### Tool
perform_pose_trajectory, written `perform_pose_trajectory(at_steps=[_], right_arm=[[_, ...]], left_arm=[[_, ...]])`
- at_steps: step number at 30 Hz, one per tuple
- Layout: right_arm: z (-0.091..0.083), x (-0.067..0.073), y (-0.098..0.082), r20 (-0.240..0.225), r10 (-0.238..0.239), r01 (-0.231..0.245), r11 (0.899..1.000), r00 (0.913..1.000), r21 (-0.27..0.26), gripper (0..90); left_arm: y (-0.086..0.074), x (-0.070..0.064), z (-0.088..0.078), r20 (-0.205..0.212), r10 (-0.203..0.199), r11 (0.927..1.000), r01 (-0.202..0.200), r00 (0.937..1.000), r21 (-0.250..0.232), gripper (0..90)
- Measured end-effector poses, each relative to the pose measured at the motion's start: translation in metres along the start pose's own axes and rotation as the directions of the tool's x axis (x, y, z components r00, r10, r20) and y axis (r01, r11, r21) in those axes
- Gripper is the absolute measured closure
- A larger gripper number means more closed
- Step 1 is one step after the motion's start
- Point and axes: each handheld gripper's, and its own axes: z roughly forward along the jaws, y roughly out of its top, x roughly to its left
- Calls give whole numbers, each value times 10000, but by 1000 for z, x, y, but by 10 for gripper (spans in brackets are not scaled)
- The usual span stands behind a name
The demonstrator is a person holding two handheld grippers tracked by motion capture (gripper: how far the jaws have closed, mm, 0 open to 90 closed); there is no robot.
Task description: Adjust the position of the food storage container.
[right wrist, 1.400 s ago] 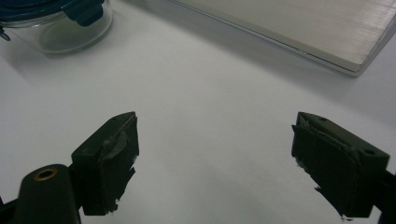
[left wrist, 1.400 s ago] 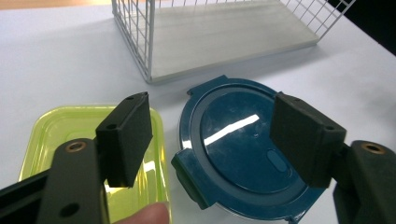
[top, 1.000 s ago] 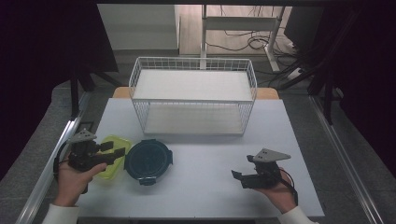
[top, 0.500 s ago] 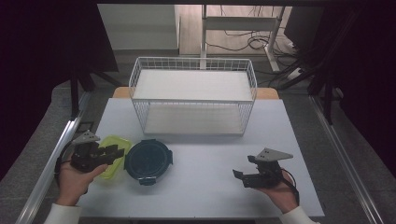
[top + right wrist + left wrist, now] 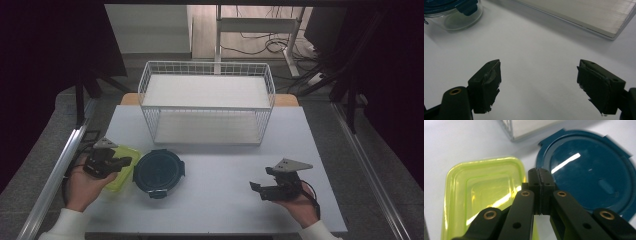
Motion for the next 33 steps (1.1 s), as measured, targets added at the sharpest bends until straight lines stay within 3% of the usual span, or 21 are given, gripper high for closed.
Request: perform_pose_trajectory(at_steps=[3, 7, 20, 33], right_arm=[[0, 0, 0, -12, -48, 48, 10000, 10000, 41, 193], [0, 1, 0, -221, 194, -194, 9998, 9996, 4, 194], [2, 1, -2, -129, 94, -93, 9999, 9999, 91, 195], [1, 1, 0, 18, 23, -23, 10000, 10000, -14, 197]], left_arm=[[3, 1, 5, 42, -13, 9998, 12, 10000, 210, 900], [8, -3, 15, -280, 415, 9971, -396, 9987, 645, 900], [15, -4, 32, -310, 565, 9923, -526, 9979, 1124, 900], [12, -6, 35, -354, 246, 9922, -200, 9991, 1227, 900]])
